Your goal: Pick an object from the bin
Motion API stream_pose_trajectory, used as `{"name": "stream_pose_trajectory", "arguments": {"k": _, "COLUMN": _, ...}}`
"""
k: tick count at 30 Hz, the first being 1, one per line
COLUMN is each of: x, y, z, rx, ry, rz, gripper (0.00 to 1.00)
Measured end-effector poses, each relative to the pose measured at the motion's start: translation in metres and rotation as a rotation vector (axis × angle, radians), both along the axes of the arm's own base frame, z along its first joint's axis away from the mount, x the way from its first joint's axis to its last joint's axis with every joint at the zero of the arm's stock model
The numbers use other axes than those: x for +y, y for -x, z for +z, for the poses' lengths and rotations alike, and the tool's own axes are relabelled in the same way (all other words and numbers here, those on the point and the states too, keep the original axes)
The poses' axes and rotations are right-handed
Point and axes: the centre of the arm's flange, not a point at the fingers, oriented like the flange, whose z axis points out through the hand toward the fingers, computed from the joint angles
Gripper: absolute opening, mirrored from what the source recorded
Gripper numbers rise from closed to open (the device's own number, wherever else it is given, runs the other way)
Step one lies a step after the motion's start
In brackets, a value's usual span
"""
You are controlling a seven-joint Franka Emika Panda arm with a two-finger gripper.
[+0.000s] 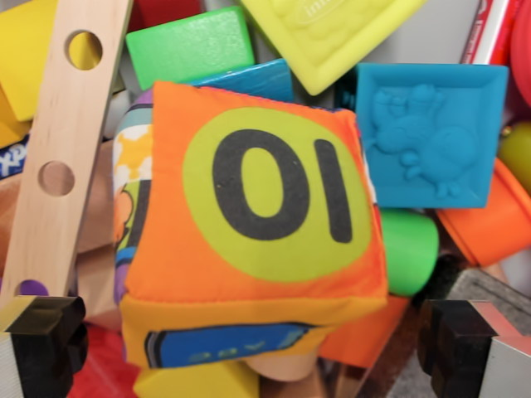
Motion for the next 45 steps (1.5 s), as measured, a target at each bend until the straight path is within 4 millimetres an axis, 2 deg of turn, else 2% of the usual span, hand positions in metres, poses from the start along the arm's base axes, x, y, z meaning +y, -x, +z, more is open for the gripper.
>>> {"name": "stream_pose_trajectory", "arguments": {"k": 11, "x": 0.000, "y": 0.001, "z": -0.029, "rx": 0.000, "ry": 0.000, "rz": 0.001, "gripper": 1.00}}
{"name": "stream_pose_trajectory", "arguments": {"k": 20, "x": 0.000, "y": 0.001, "z": -0.037, "rx": -0.003, "ry": 0.000, "rz": 0.001, "gripper": 1.00}}
{"name": "stream_pose_trajectory", "arguments": {"k": 21, "x": 0.000, "y": 0.001, "z": -0.037, "rx": -0.004, "ry": 0.000, "rz": 0.001, "gripper": 0.00}}
{"name": "stream_pose_trajectory", "arguments": {"k": 45, "x": 0.000, "y": 0.001, "z": -0.039, "rx": -0.002, "ry": 0.001, "rz": 0.001, "gripper": 0.00}}
